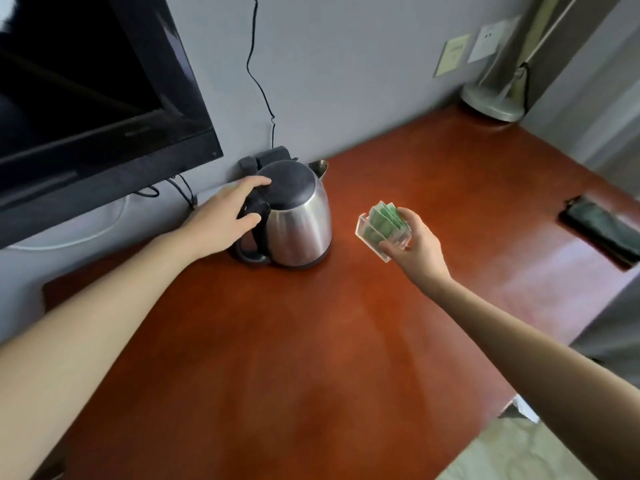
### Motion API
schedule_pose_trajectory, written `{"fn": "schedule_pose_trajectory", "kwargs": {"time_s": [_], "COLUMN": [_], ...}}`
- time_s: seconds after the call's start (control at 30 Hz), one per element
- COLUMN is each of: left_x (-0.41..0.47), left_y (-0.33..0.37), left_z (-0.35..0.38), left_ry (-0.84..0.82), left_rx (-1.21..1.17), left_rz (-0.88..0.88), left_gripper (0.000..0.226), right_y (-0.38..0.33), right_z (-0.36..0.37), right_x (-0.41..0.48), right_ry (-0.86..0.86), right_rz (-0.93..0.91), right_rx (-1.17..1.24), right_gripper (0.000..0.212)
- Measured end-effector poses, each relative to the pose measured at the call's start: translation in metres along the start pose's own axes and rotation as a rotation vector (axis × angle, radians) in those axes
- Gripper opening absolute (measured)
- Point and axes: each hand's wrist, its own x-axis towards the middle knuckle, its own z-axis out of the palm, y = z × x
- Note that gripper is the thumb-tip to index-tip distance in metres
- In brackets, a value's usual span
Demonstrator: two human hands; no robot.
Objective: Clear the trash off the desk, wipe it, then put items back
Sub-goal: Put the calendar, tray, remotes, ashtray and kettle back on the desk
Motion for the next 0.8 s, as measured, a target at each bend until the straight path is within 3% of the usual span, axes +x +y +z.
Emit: {"fn": "schedule_pose_trajectory", "kwargs": {"time_s": [0.33, 0.47, 0.8], "left_x": [0.042, 0.045, 0.043], "left_y": [0.000, -0.004, -0.007], "left_z": [0.007, 0.008, 0.015], "left_ry": [0.049, 0.074, 0.172], "left_rx": [0.042, 0.004, -0.141], "left_rz": [-0.031, -0.049, -0.045], "left_gripper": [0.052, 0.053, 0.056], "right_y": [0.030, 0.049, 0.049], "right_z": [0.055, 0.069, 0.069], "right_x": [0.122, 0.124, 0.147], "right_ry": [-0.019, -0.129, -0.186], "right_rz": [0.094, 0.071, -0.047], "right_rx": [0.065, 0.031, 0.044], "right_gripper": [0.076, 0.081, 0.075]}}
